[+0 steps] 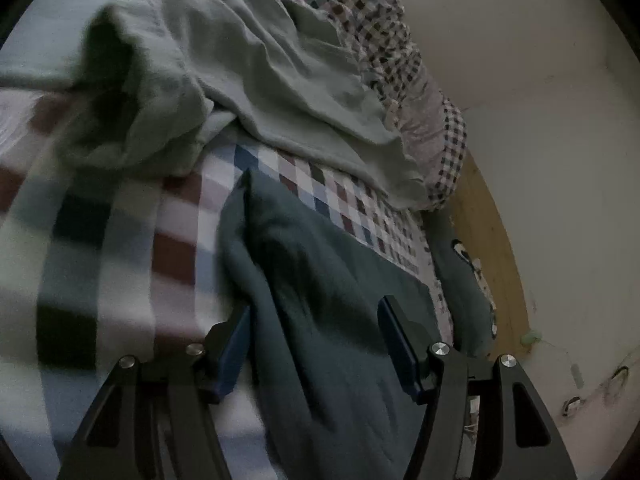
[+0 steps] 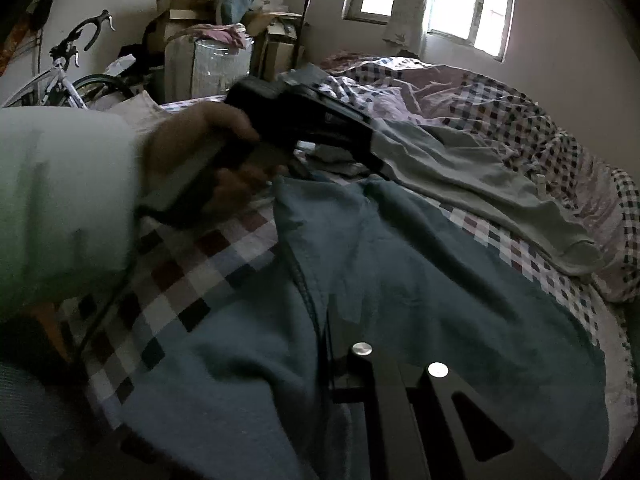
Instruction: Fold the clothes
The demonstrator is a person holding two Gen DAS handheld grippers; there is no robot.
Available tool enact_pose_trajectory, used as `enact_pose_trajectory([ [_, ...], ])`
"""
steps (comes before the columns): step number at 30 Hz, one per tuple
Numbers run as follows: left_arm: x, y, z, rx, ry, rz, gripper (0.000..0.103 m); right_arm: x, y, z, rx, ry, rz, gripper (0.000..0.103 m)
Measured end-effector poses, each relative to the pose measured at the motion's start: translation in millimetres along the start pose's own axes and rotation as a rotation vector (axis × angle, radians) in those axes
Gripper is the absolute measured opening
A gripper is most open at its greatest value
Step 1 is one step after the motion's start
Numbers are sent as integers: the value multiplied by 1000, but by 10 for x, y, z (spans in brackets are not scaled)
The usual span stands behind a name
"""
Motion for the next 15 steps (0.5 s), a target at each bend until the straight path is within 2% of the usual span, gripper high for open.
enact_pose_trajectory([
  [5,140,-136,47,5,25,6,65,-110,-19,-7,-7,-5,-17,4],
  [7,158,-171,86,-12,38,-3,57,-149,-33,-12,-10,-4,-25,4],
  [9,172,-186,130,-39,48,-11,40,-183,-40,1,-21,-1,-30,4],
  [10,186,-192,153,-54,49,-11,26,-191,-41,22,-25,0,-28,4],
  [11,201,-195,187,-75,46,-11,18,-196,-41,43,-29,1,-26,4],
  [13,181,-205,174,-87,70,-34,12,-198,-38,77,-27,-3,-23,4],
  [15,112,-209,138,-90,111,-71,10,-200,-35,110,-24,-7,-19,4],
])
Point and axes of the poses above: each gripper's, at about its wrist camera, not at the fingertips, and x roughly the way its jaws point, z to its left, y to its underside, the point moved 1 cm from there along x, roughly the way its jaws point, and after that the axes turned 1 degree about -y, right-handed, at the moved point
